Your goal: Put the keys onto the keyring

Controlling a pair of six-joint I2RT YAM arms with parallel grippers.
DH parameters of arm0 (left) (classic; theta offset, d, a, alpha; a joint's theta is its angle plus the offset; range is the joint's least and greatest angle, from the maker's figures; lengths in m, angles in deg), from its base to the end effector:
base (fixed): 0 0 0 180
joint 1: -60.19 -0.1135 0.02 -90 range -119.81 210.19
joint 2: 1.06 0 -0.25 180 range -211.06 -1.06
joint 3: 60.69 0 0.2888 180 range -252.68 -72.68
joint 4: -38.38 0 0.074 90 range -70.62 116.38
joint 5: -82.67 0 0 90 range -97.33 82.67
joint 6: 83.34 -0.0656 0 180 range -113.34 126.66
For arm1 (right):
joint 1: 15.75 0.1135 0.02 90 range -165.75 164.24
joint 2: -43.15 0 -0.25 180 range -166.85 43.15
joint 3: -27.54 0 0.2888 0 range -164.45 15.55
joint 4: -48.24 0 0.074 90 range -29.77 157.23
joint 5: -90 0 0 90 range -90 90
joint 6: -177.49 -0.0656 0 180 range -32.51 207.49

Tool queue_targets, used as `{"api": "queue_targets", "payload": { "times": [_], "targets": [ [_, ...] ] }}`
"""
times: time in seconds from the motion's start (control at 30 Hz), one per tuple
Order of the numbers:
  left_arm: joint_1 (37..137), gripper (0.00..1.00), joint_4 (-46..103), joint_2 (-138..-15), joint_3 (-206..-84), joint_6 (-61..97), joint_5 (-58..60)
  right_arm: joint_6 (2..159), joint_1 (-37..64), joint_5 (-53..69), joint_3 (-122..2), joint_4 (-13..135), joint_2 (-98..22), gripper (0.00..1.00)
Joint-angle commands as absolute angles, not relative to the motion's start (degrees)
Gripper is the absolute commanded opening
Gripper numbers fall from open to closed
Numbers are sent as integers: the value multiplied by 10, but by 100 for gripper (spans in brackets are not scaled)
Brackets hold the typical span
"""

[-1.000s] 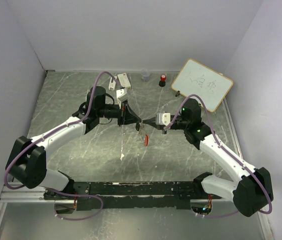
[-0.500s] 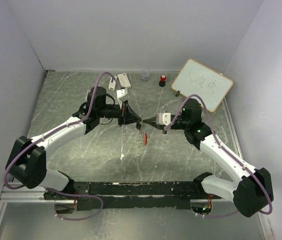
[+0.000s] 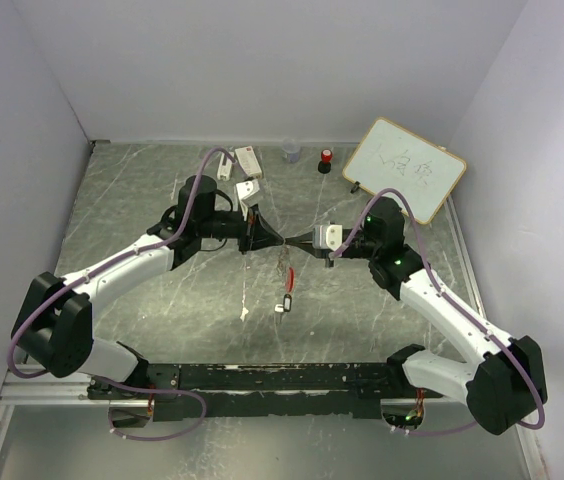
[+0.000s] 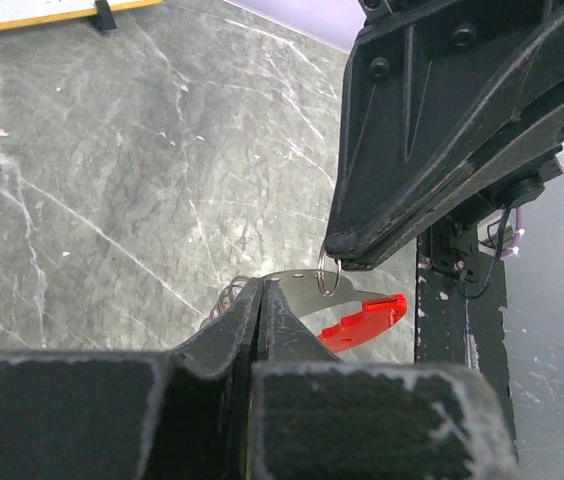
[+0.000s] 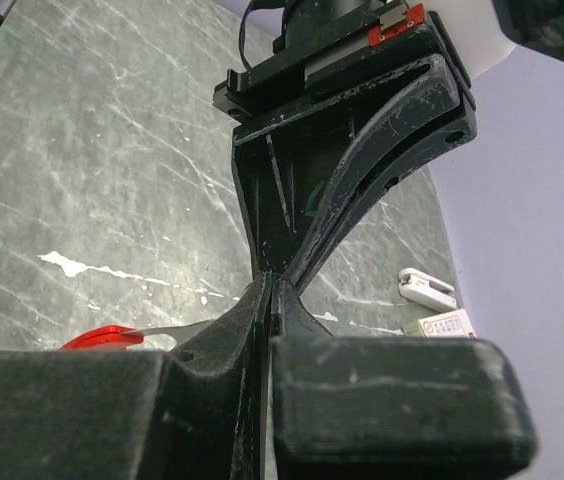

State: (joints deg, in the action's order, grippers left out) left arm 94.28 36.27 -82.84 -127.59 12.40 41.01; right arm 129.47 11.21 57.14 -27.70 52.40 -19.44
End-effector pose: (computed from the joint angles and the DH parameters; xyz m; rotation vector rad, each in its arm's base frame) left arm 0.2838 -0.2512 0.2524 1.0526 1.6492 -1.2515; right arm 0.2413 0.1845 0.2766 -1.4711 0.9032 0.6831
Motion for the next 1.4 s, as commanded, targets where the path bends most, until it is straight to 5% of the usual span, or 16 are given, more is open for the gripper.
{"api": "queue_targets", "payload": {
  "times": [0.0, 0.27, 0.43, 0.73, 1.37],
  "targets": [
    [946, 7, 355, -819, -1292, 111, 395, 1289, 110, 570, -271, 500, -180, 0],
    [946, 7, 369, -787, -1263, 131, 277, 1222, 110, 511, -253, 471, -168, 0],
    [946, 20, 417, -743, -1195, 156, 218, 1121, 110, 431, -222, 448, -139, 0],
    [981, 24, 500, -728, -1107, 169, 224, 1049, 110, 314, -160, 430, -93, 0],
    [1118, 33, 486, -864, -1077, 82, 62, 1002, 110, 186, -105, 430, 10, 0]
  ]
}}
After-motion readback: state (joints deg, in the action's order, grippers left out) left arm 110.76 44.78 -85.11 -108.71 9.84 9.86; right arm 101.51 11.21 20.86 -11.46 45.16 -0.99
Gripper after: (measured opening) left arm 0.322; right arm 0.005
